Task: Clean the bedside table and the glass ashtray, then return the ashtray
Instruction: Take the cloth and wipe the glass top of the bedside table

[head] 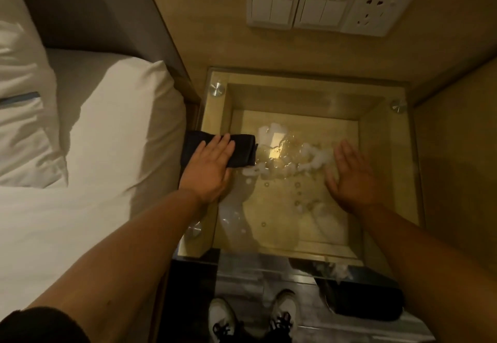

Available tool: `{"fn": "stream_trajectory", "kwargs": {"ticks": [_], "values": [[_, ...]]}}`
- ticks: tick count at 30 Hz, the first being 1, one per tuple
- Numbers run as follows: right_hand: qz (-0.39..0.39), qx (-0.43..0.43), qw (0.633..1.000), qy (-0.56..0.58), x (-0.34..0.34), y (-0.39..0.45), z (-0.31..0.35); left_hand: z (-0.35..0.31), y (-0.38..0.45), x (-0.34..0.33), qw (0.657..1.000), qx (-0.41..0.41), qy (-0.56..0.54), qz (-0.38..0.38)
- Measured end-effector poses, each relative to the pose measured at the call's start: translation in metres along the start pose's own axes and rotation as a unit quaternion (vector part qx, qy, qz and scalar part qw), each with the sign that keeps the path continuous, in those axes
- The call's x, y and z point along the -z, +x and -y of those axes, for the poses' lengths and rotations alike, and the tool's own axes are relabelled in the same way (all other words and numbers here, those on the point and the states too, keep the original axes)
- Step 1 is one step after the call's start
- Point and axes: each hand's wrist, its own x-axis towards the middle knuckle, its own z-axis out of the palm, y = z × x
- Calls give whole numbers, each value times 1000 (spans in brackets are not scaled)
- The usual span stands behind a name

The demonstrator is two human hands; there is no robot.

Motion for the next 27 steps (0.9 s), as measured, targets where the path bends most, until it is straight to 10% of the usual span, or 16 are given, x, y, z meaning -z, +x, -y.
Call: {"fn": "stream_trajectory", "kwargs": {"ticks": [21,24,27], "values": [[8,-3,1000,16,3,-3,0,-71,-198,-55,999,31,-22,-9],[7,-1,1000,19,2,-3,-1,-90,-200,-31,982,142,-119,-43],[22,-5,1000,21,2,-2,-2,-102,-170,4,893,312,-316,-75]]}}
